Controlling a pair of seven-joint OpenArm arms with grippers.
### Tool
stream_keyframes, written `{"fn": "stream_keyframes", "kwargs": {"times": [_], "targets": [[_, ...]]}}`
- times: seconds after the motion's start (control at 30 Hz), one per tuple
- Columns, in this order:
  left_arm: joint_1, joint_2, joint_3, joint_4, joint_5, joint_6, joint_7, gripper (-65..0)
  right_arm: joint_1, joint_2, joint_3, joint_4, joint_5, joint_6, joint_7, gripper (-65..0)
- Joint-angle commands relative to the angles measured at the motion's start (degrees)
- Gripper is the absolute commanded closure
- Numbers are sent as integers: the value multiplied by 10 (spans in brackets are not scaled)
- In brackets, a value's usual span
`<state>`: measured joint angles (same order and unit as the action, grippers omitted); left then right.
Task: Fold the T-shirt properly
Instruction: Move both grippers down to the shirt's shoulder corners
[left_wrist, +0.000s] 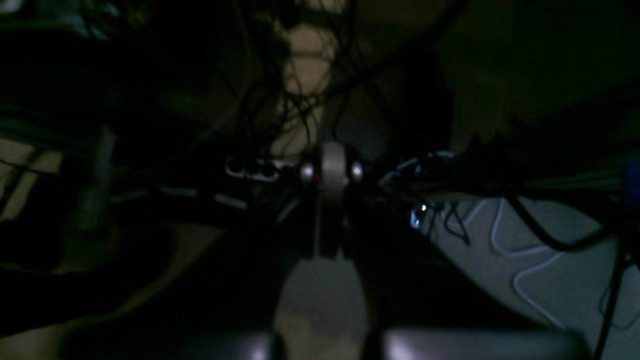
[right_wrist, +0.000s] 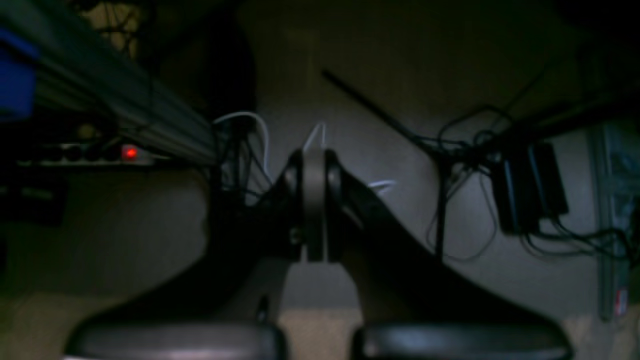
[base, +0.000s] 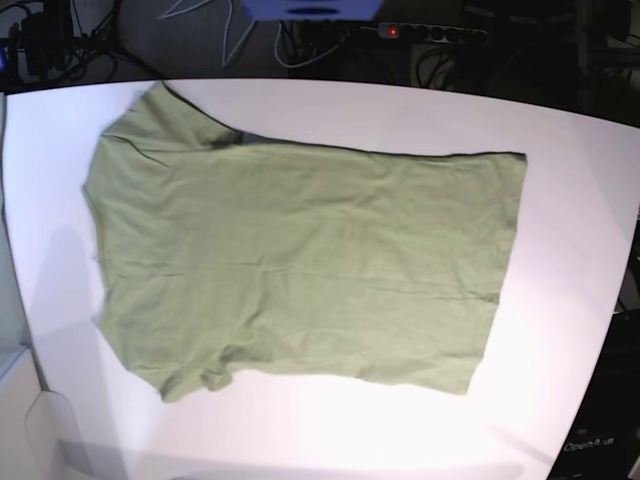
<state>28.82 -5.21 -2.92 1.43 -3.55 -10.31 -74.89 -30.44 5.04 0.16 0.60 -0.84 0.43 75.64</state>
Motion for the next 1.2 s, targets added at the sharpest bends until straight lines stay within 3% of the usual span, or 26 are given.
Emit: {"fn": "stream_keyframes", "kwargs": {"times": [0.0, 0.23, 0.5, 0.67, 0.77, 1.0, 1.17], "targets": [[18, 0, -3, 1, -2, 0, -6, -7, -6, 9, 1, 4, 5, -6, 20, -1], [53, 2, -49, 85, -2, -5, -7, -7, -50, 9, 2, 98, 5, -6, 23, -1], [211, 13, -50, 410, -2, 0, 14, -7, -184, 10, 2, 355, 5, -6, 19, -1], [300, 33, -70, 670, -3, 0, 159, -7, -264, 9, 8, 505, 4, -6, 17, -1], [327, 43, -79, 791, -3, -3, 247, -7, -306, 0, 24, 604, 2, -6, -14, -1], [342, 53, -84, 1016, -2, -1, 439, -7, -355, -3, 47, 840, 2, -4, -172, -4], [314, 53, -122, 1151, -2, -5, 635, -7, -357, -2, 47, 1010, 5, -3, -374, -9]]}}
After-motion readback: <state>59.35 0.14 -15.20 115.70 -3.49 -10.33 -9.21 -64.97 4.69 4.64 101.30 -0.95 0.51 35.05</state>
